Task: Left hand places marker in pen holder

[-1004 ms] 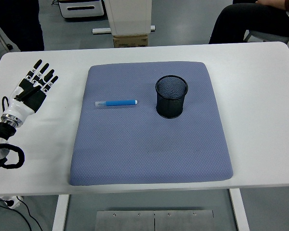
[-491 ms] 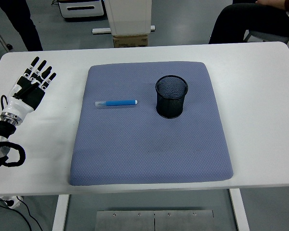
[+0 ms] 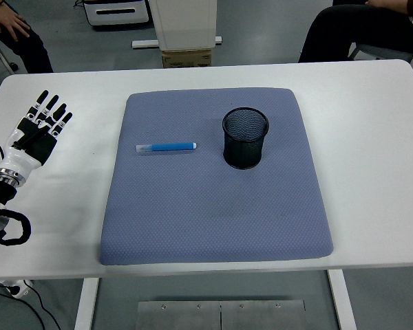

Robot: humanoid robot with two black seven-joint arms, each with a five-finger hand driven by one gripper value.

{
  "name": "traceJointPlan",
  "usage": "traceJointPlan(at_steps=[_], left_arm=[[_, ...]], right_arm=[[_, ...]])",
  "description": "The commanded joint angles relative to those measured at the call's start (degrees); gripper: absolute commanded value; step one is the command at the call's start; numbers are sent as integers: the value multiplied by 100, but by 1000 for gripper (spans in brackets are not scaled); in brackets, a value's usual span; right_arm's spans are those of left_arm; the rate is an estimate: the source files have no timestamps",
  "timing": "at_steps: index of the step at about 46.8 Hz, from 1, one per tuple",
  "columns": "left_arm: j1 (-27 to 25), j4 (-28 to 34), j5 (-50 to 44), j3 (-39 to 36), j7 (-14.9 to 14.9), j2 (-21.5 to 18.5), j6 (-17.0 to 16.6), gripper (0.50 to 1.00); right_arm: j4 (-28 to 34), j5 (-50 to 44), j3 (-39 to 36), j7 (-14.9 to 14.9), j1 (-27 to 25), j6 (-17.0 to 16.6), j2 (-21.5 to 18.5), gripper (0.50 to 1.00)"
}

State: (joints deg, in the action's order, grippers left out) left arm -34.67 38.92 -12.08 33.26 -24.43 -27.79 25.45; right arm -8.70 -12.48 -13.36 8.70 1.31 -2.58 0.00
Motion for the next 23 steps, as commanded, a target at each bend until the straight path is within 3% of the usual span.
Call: traceJointPlan(at_steps=[1,11,16,23], left_arm=[[13,-16,-13,102,-9,10,-31,1000],[-31,-16,92,163,-26,-78,-66,1000],[-49,-25,136,111,17,-122,-260,1000],[-128,2,900,67,26,-403,-435,1000]], right_arm=[[0,0,0,0,0,3,0,1000],[0,0,0,0,0,3,0,1000],[0,0,0,0,0,3,0,1000],[0,0,0,0,0,3,0,1000]])
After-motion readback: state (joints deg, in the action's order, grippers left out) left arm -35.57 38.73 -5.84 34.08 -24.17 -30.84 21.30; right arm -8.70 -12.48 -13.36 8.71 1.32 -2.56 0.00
